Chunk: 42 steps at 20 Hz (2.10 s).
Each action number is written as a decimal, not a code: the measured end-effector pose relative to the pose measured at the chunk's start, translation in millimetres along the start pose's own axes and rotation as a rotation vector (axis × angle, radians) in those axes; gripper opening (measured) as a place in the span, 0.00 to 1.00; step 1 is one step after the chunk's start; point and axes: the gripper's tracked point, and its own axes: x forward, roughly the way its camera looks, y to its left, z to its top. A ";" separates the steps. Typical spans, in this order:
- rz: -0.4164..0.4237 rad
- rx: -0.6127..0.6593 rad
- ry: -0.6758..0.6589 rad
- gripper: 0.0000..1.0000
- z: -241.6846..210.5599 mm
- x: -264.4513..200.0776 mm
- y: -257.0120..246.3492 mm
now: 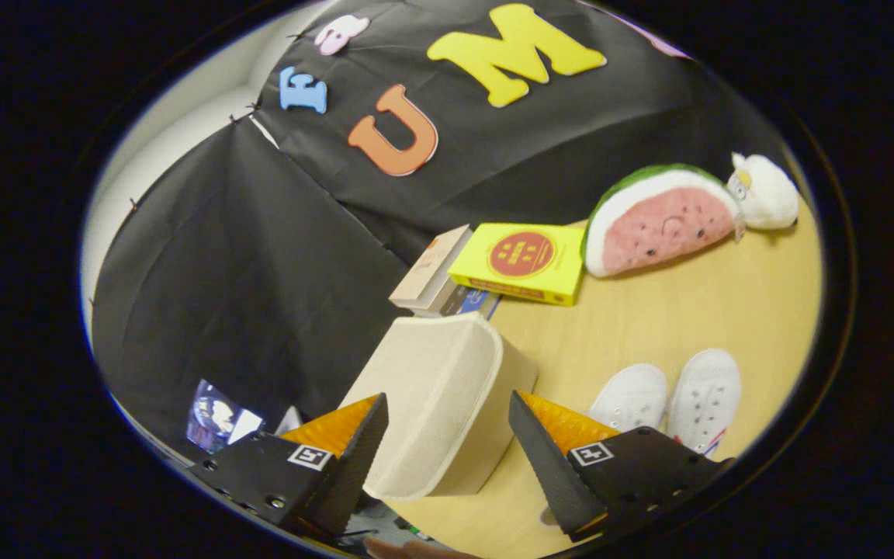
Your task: Open the storage box then place both shoes into the box .Put the left shoe in first, then the right shoe, with the right side of both shoes facing outward in a uniform manner.
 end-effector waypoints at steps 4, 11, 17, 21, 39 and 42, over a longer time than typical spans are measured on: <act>0.166 0.129 0.105 0.95 -7.6 41.5 -14.9; 0.421 0.351 0.275 0.93 -25.1 61.8 -11.2; 0.395 0.446 0.293 0.44 -25.3 60.6 -9.5; 0.328 0.457 0.279 0.14 -21.0 47.3 -6.7; 0.119 0.340 0.200 0.01 25.5 13.9 120.3; 0.115 0.287 0.199 0.01 36.8 22.5 153.8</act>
